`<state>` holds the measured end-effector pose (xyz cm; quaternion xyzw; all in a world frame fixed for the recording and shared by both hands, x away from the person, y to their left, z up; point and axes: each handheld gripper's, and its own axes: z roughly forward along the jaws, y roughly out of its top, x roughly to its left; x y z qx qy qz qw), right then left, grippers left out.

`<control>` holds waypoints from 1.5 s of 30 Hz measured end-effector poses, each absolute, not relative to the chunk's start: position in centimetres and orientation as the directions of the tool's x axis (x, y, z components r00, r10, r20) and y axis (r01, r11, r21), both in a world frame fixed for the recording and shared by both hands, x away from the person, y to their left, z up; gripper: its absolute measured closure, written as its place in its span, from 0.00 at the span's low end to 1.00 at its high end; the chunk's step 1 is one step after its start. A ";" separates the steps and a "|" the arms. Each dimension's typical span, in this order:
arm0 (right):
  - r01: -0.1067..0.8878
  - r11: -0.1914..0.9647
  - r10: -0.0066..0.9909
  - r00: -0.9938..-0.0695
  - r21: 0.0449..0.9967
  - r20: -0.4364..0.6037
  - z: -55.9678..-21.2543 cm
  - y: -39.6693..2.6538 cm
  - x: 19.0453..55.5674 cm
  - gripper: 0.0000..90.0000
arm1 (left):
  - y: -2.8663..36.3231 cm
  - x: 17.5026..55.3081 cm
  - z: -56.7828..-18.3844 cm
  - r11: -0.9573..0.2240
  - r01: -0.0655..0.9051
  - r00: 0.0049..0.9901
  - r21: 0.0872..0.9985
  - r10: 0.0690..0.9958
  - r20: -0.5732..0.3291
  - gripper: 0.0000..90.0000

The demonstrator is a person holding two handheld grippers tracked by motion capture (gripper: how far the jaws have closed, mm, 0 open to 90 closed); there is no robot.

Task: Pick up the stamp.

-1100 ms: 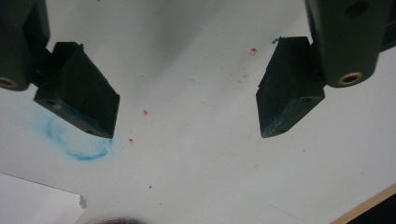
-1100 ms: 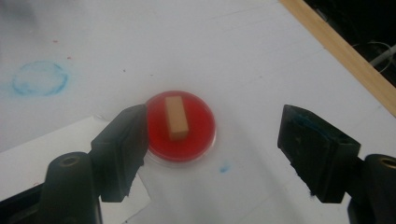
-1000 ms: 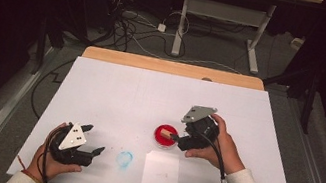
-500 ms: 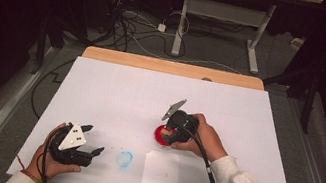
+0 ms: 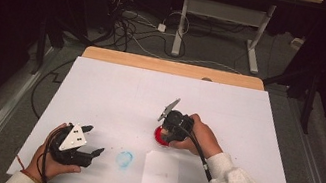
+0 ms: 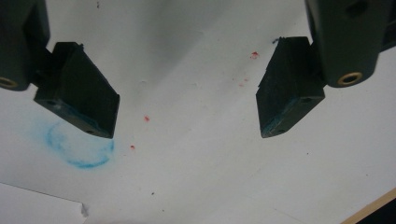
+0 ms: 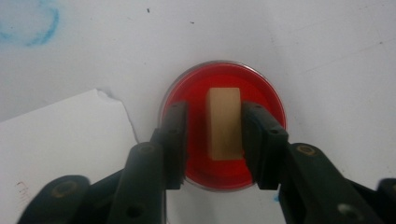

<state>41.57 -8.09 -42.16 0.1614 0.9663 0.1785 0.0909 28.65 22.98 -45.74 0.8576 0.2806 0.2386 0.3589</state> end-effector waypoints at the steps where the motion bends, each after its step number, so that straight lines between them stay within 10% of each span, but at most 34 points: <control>1: 0.279 0.885 0.344 -0.931 0.373 -0.120 -42.1 -8.1 41.6 0.72 | 23.0 28.7 -45.8 -0.586 0.310 0.729 0.749 0.652 0.208 0.23; 45: 0.326 0.881 0.387 -0.914 0.343 -0.124 -42.6 -7.6 41.8 0.85 | 22.8 28.6 -45.7 -0.589 0.307 0.734 0.748 0.646 0.208 0.23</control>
